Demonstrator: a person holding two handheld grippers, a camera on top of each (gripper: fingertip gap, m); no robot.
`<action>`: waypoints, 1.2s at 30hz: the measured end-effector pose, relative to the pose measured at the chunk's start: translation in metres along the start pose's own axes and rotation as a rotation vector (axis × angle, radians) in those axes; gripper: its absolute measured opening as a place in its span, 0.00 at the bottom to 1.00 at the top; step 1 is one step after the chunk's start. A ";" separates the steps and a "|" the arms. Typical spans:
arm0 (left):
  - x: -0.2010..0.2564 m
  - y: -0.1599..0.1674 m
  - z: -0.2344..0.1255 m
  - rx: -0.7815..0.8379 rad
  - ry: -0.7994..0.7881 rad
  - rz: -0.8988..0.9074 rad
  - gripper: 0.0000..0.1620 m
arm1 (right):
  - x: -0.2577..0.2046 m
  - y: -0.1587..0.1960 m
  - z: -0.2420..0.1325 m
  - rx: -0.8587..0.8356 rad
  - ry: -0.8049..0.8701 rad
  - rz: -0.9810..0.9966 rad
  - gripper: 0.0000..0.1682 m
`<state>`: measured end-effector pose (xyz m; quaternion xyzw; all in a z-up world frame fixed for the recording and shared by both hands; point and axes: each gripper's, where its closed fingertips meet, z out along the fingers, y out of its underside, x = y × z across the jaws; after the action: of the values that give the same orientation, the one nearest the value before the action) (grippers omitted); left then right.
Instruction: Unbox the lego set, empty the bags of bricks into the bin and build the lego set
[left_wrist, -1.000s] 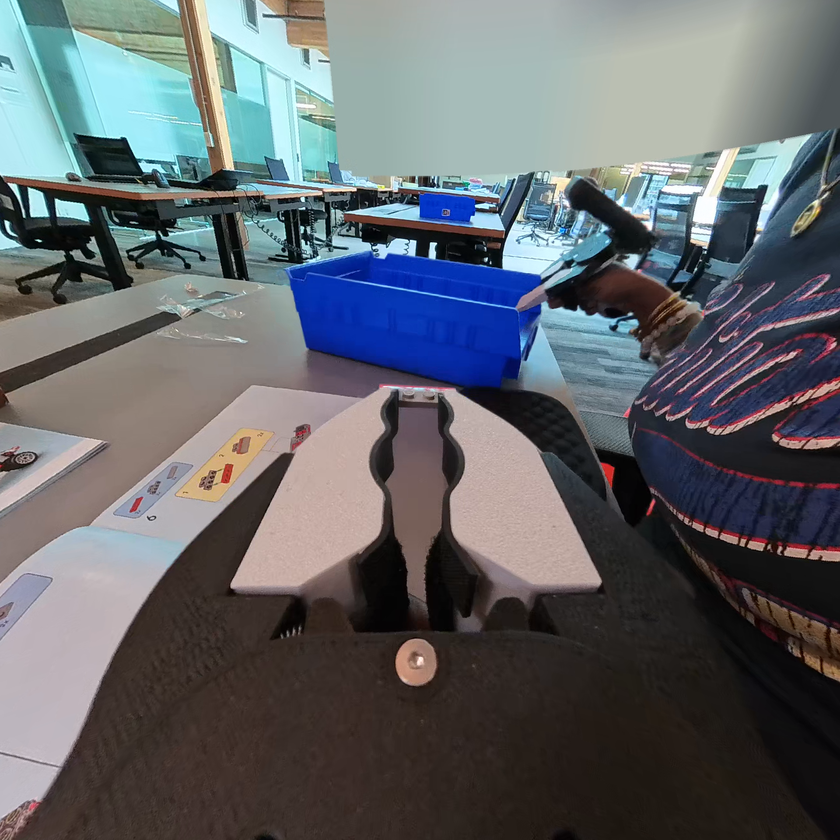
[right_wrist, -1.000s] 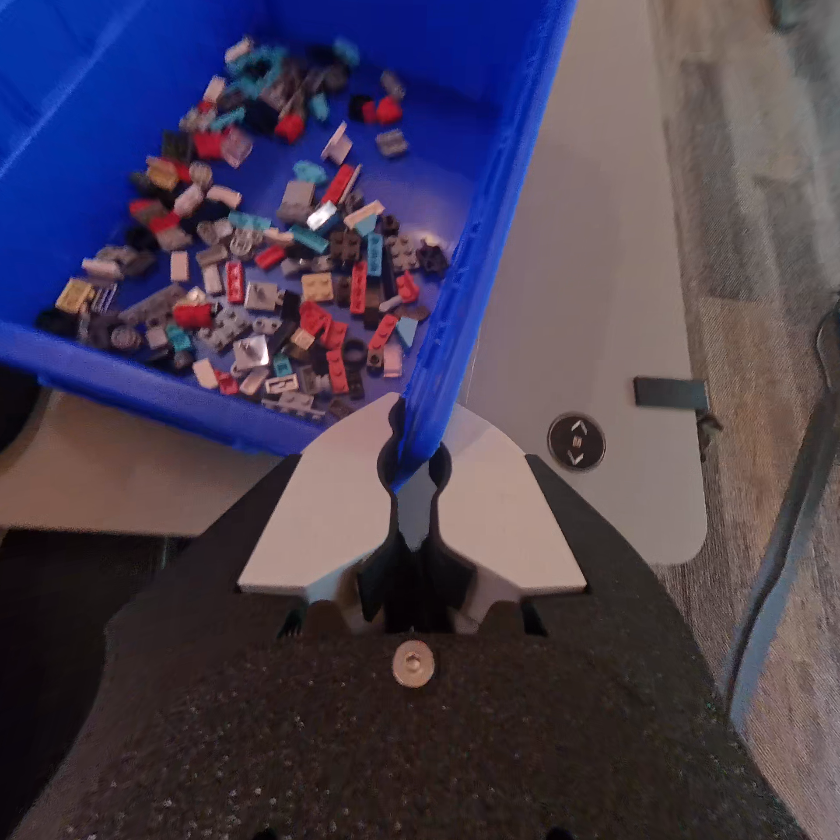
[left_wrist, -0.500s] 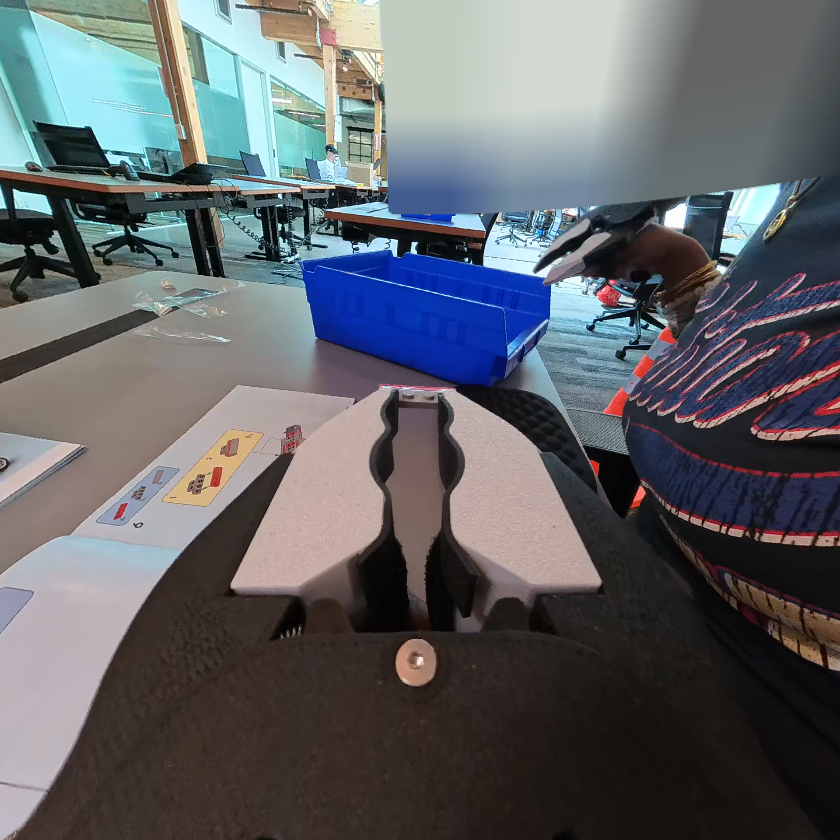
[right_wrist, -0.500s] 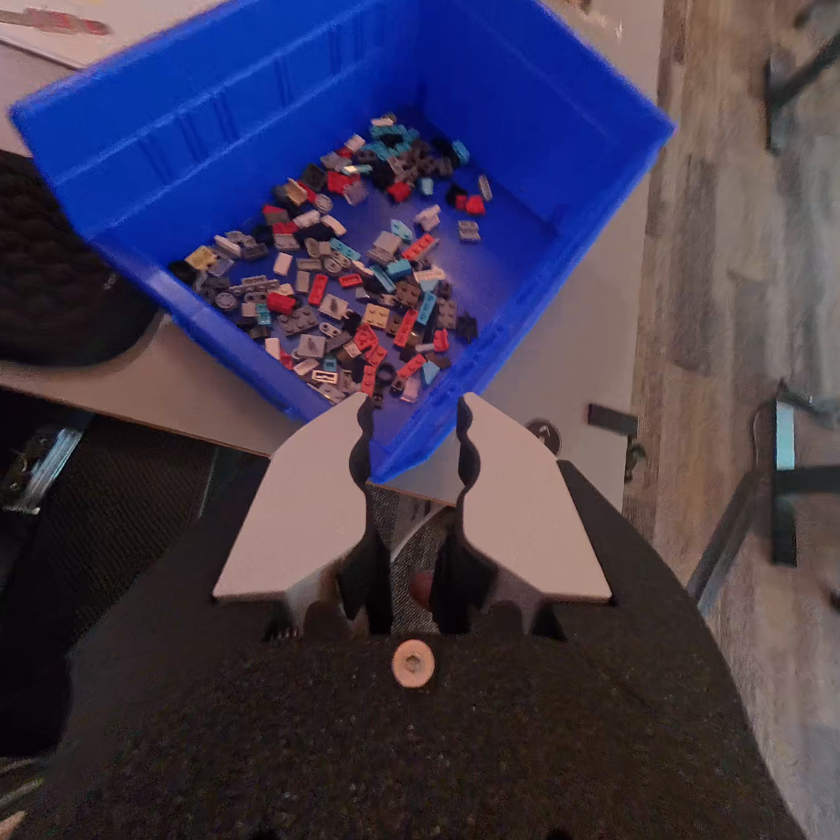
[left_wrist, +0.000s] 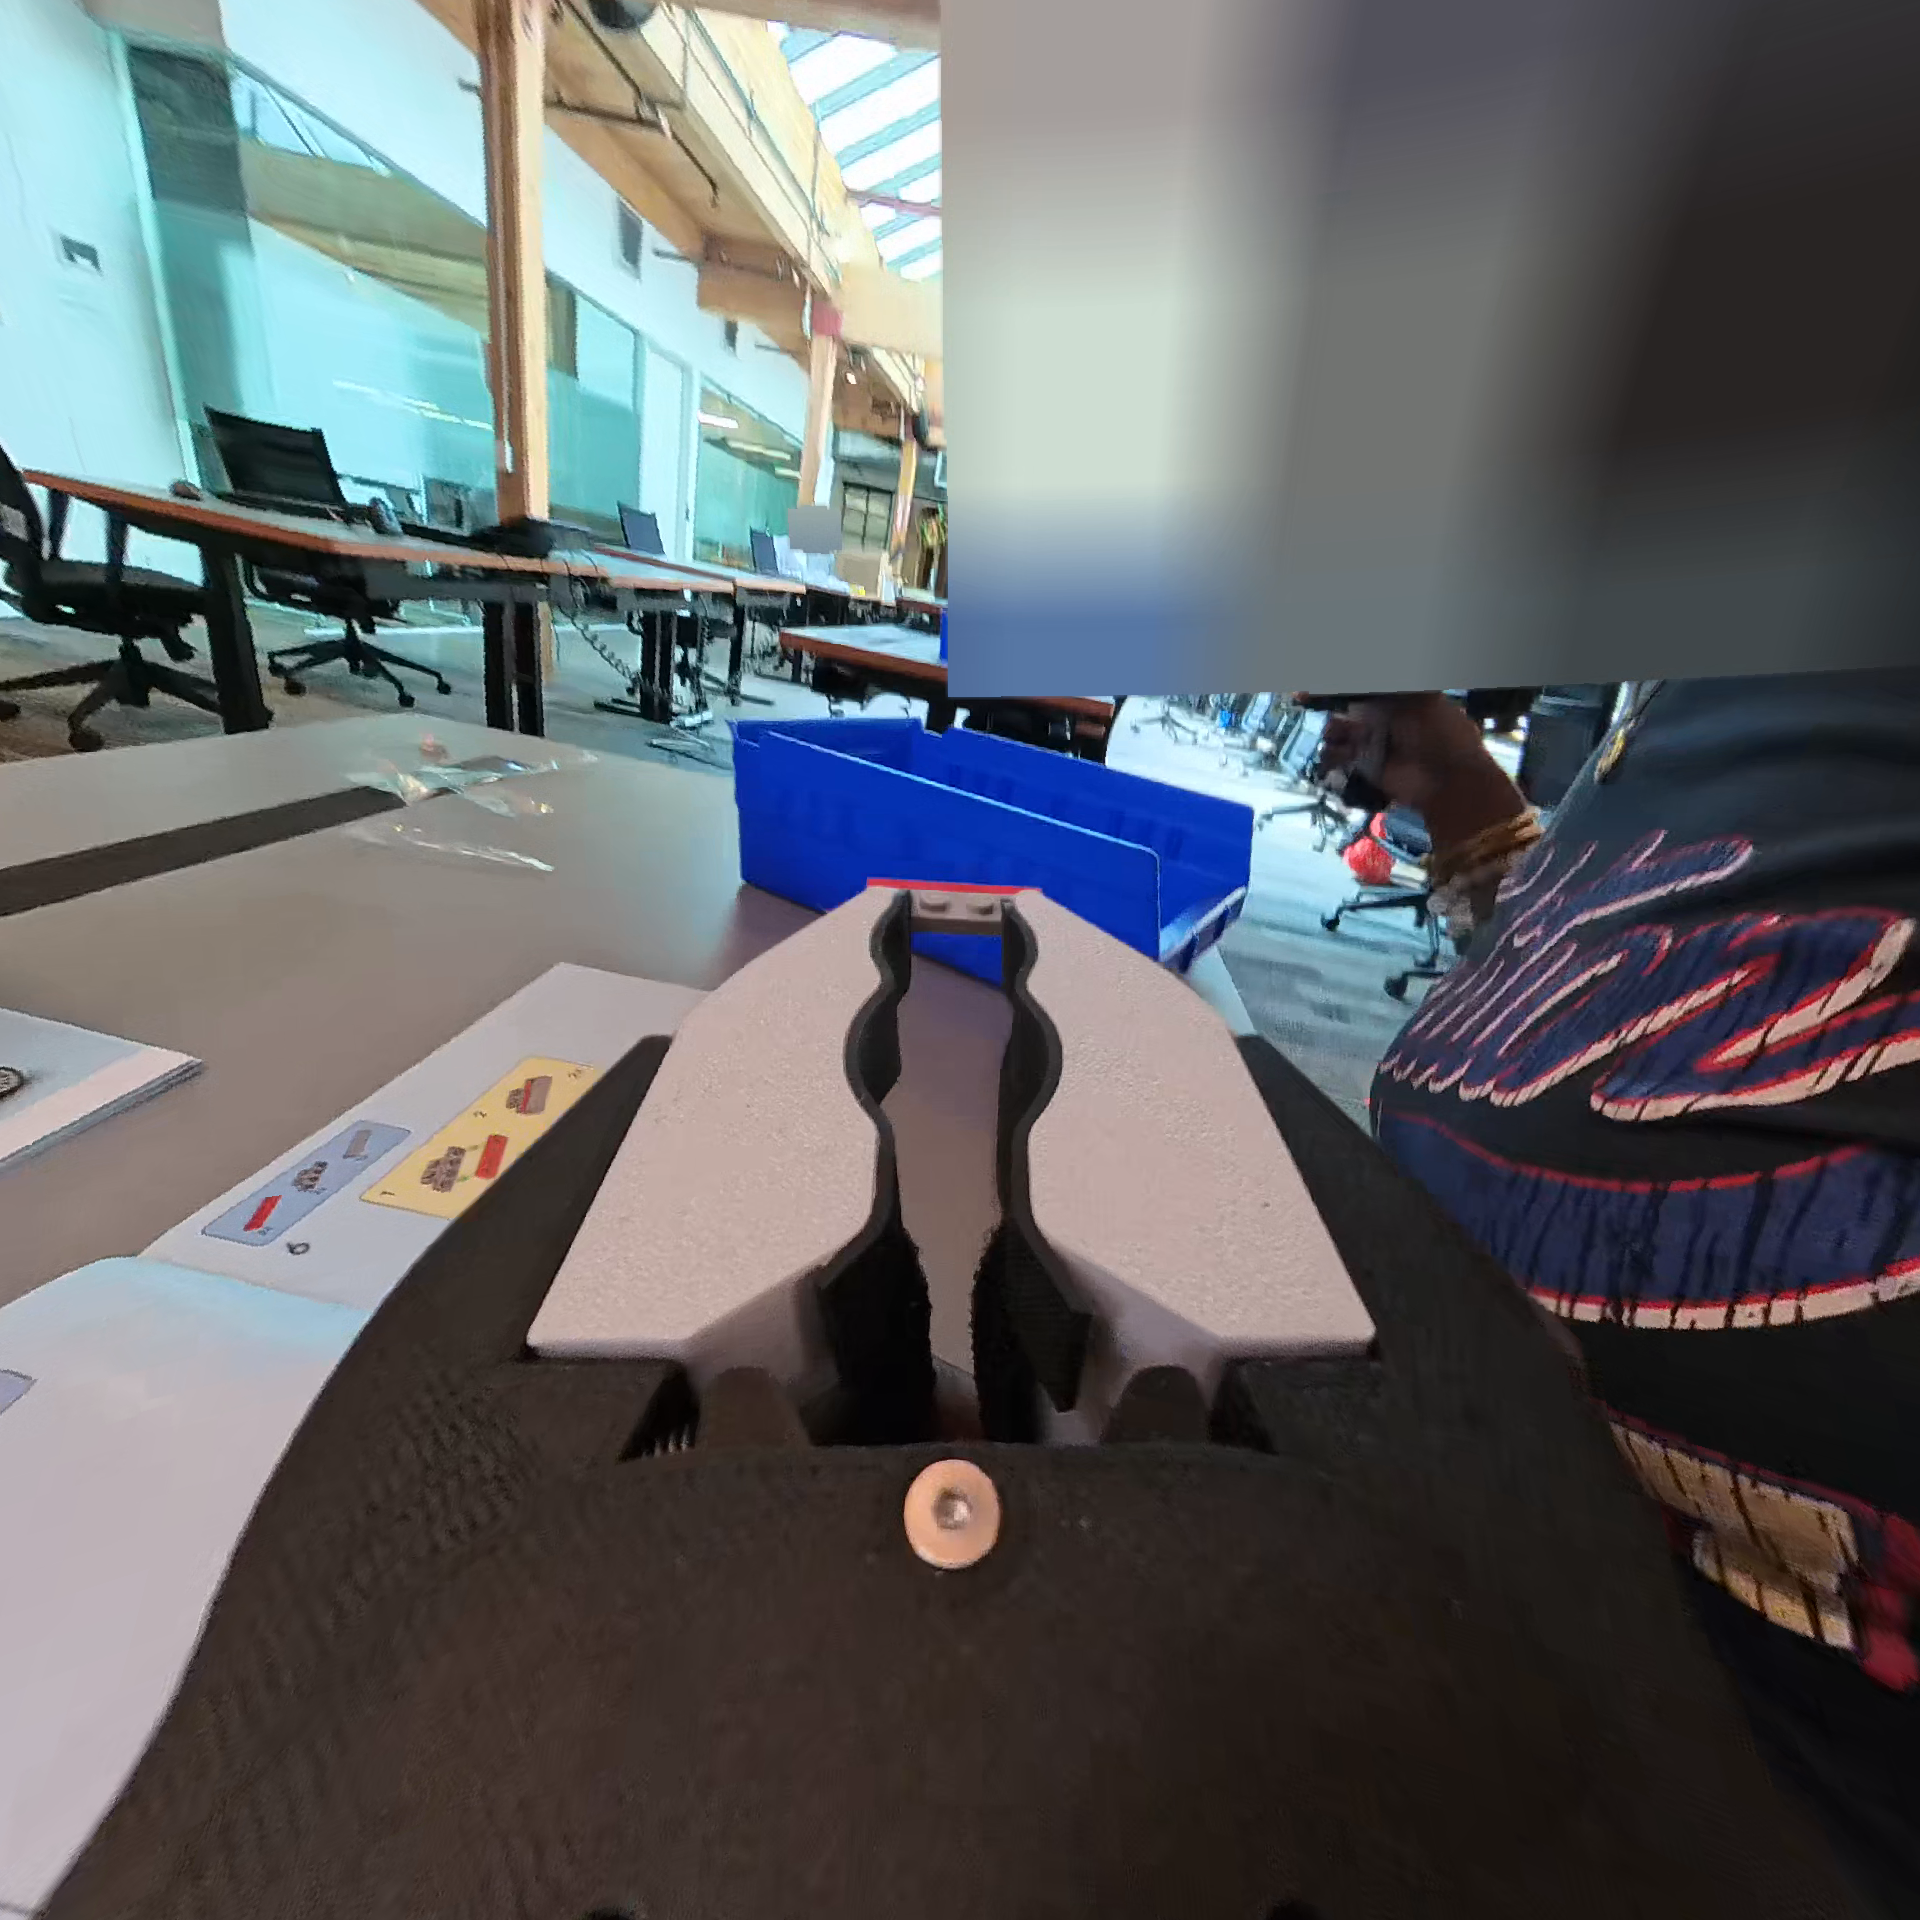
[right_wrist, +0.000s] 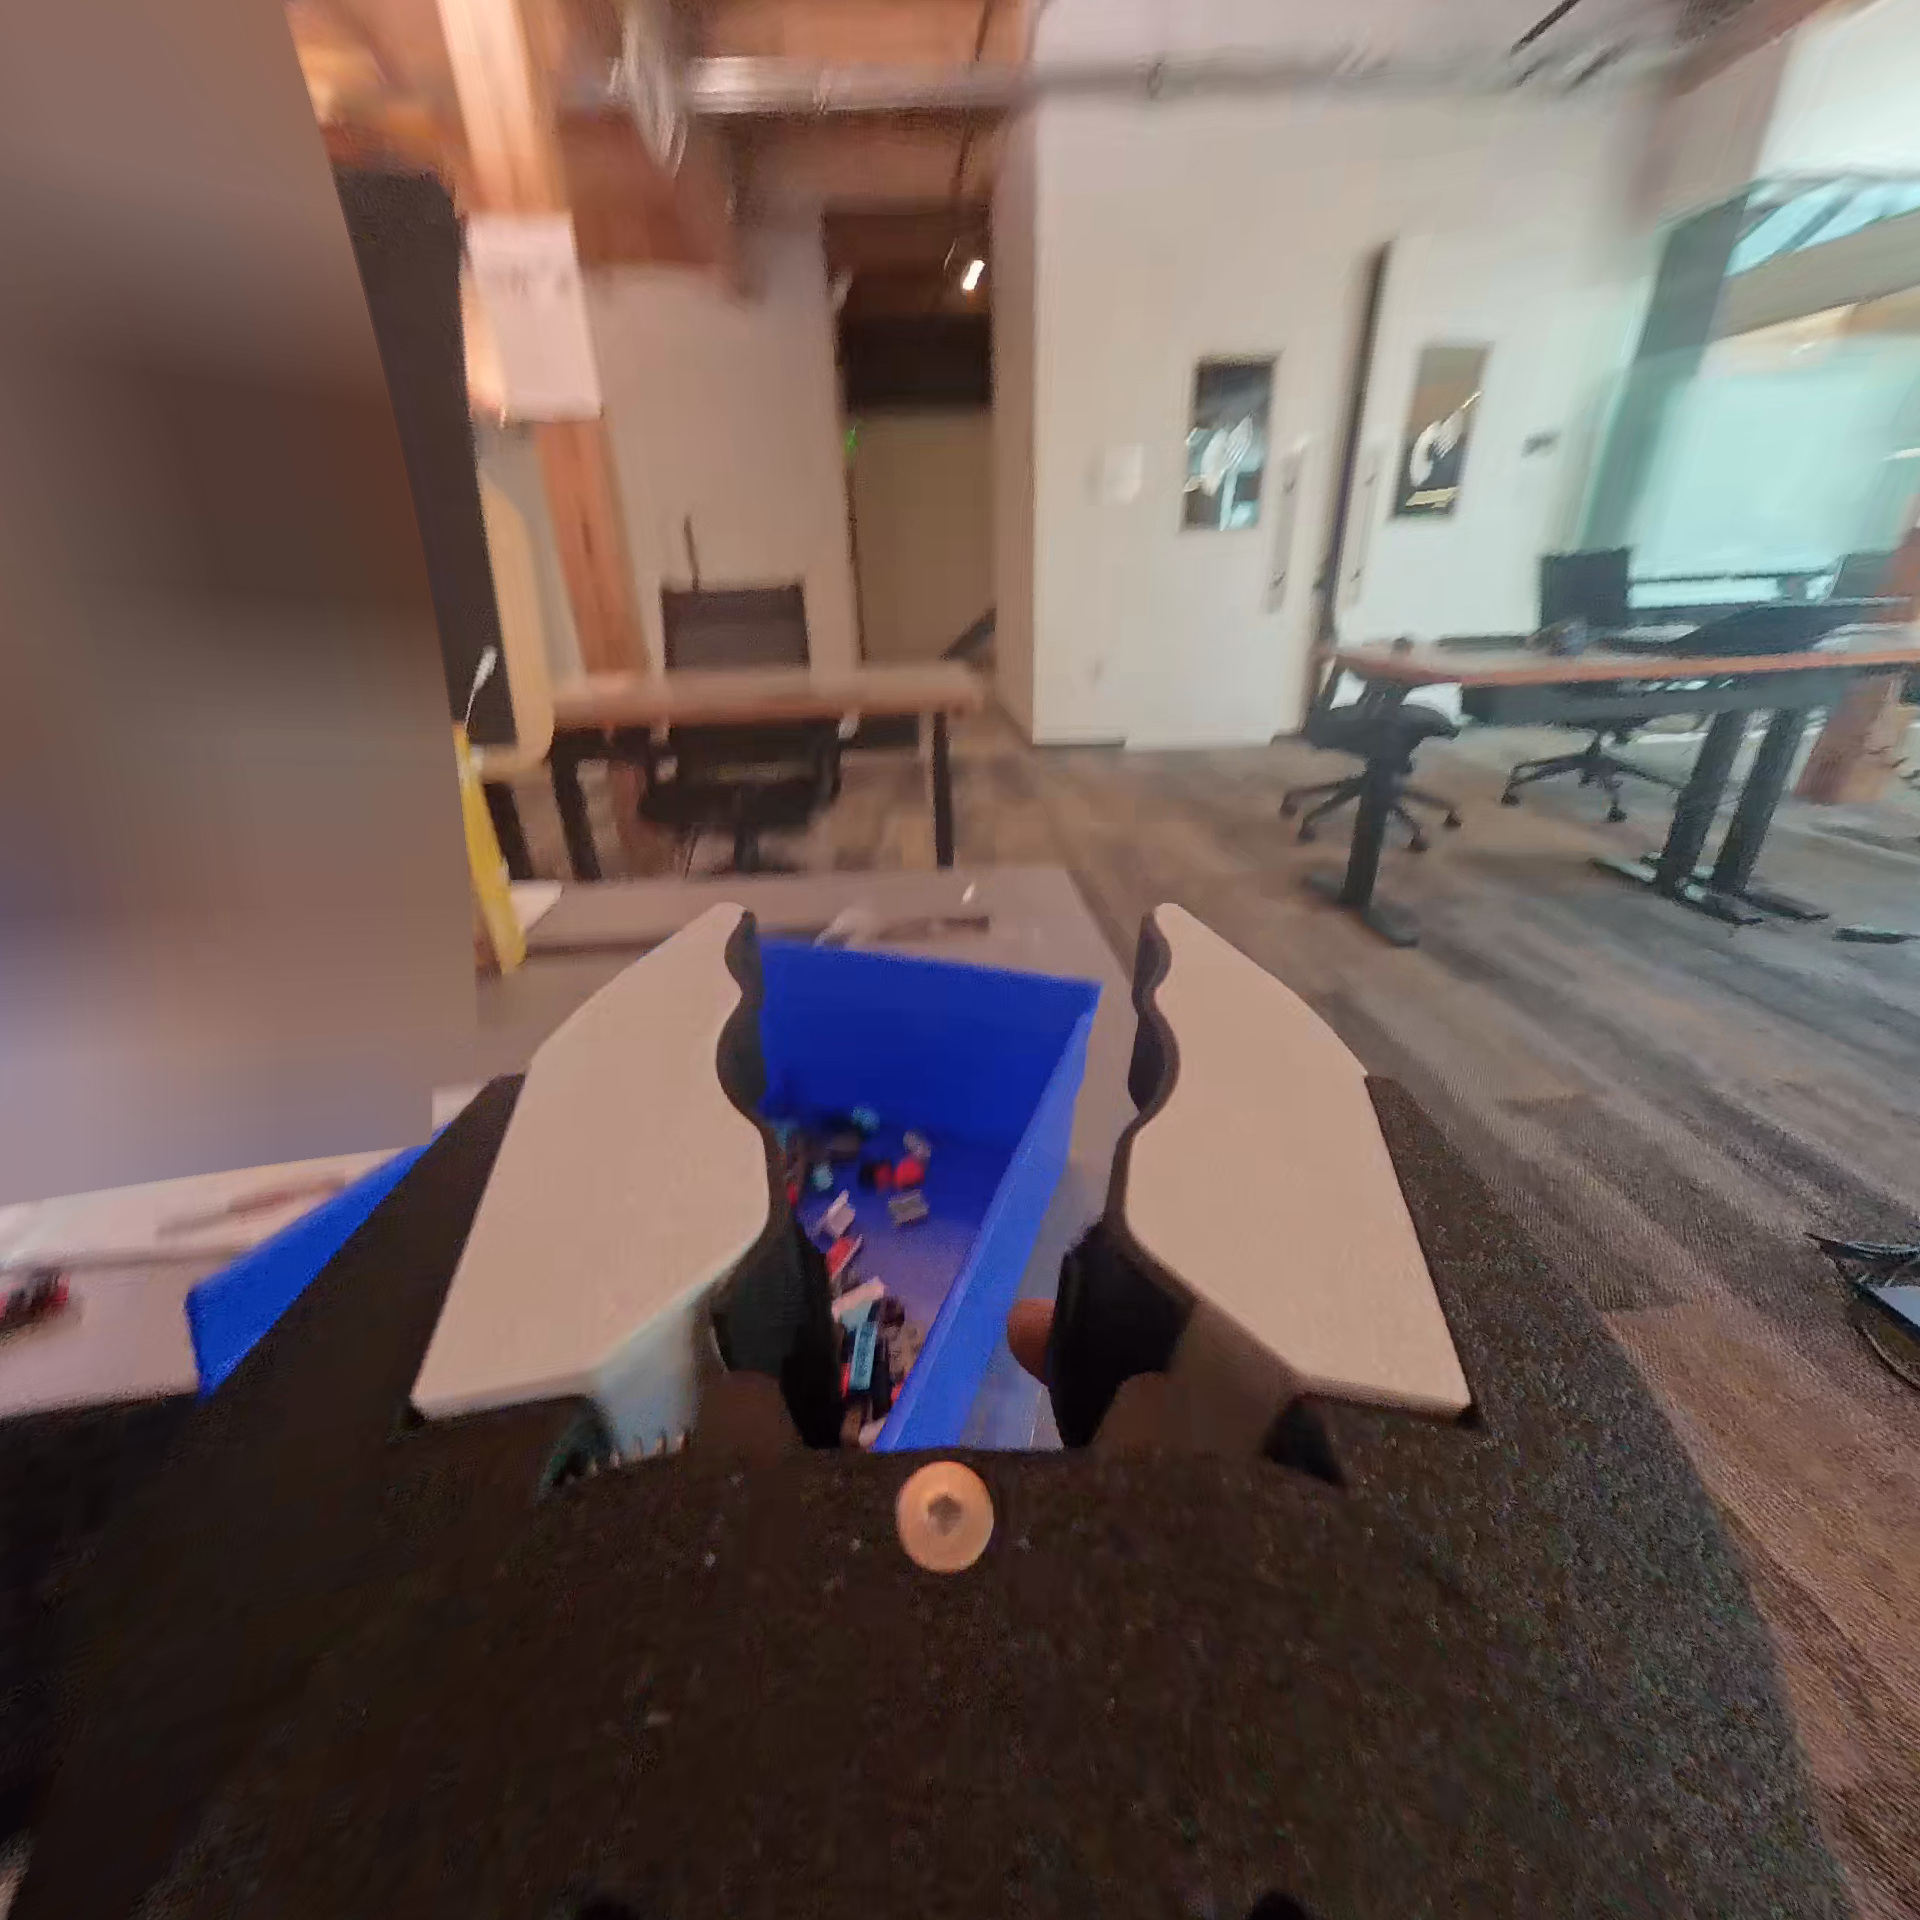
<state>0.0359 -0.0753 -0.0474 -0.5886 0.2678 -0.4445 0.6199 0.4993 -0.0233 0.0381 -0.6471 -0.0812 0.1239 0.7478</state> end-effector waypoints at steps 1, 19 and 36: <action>-0.001 -0.001 -0.002 0.002 -0.010 0.003 0.10 | 0.006 -0.004 -0.003 0.038 0.021 0.009 0.41; -0.005 0.012 -0.004 -0.076 -0.044 0.010 0.10 | -0.023 0.064 0.010 -0.372 -0.134 -0.144 0.33; 0.004 0.021 0.003 -0.117 -0.027 0.032 0.10 | -0.120 0.135 0.022 -0.835 -0.691 -0.420 0.24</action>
<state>0.0451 -0.0793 -0.0660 -0.6256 0.2944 -0.4099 0.5949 0.3678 -0.0190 -0.0870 -0.7792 -0.4892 0.1343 0.3680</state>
